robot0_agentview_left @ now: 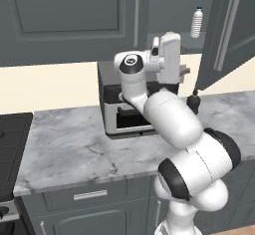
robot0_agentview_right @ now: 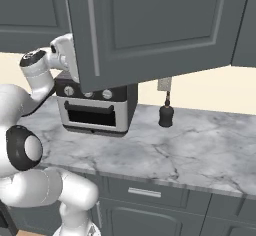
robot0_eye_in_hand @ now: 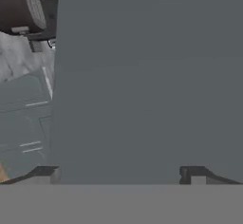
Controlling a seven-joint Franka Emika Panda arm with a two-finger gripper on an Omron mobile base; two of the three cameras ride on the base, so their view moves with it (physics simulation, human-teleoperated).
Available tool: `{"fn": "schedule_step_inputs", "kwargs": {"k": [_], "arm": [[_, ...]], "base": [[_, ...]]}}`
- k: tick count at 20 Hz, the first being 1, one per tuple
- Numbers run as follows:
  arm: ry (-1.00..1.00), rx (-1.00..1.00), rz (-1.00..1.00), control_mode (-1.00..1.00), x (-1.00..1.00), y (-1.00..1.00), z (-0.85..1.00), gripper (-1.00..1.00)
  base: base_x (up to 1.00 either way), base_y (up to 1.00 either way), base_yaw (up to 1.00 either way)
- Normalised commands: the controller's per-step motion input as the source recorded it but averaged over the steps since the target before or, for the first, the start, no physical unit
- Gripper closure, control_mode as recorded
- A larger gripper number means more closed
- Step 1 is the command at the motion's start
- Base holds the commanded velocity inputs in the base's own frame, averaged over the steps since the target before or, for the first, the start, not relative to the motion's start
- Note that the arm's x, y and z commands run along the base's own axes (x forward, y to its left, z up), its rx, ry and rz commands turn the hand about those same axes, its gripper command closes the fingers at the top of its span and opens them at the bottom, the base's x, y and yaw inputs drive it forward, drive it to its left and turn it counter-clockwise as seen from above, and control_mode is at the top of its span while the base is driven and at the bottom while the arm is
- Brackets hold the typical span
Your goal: Pick the sponge and dish brush from the cabinet and place them on the counter.
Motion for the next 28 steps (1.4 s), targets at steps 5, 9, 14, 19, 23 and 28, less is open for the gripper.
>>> {"fn": "schedule_step_inputs", "kwargs": {"k": [5,9,14,19,23,28], "arm": [[-0.15,0.04,-0.22,-1.00,-0.09,-0.40,0.13,-1.00],[-0.20,0.04,-0.19,-1.00,-0.17,-0.35,0.15,-1.00],[-0.23,0.04,-0.13,-1.00,-0.37,-0.42,0.14,-1.00],[-0.27,0.01,-0.01,-1.00,-0.57,-0.45,0.08,-1.00],[-0.28,0.00,0.04,-1.00,-0.49,-0.43,0.03,-1.00],[-0.23,0.00,0.09,-1.00,-0.12,-0.39,0.01,-1.00]], "base": [[0.00,0.00,0.00],[0.00,0.00,0.00],[0.00,0.00,0.00],[0.00,0.00,0.00],[0.00,0.00,0.00],[0.00,0.00,0.00]]}}
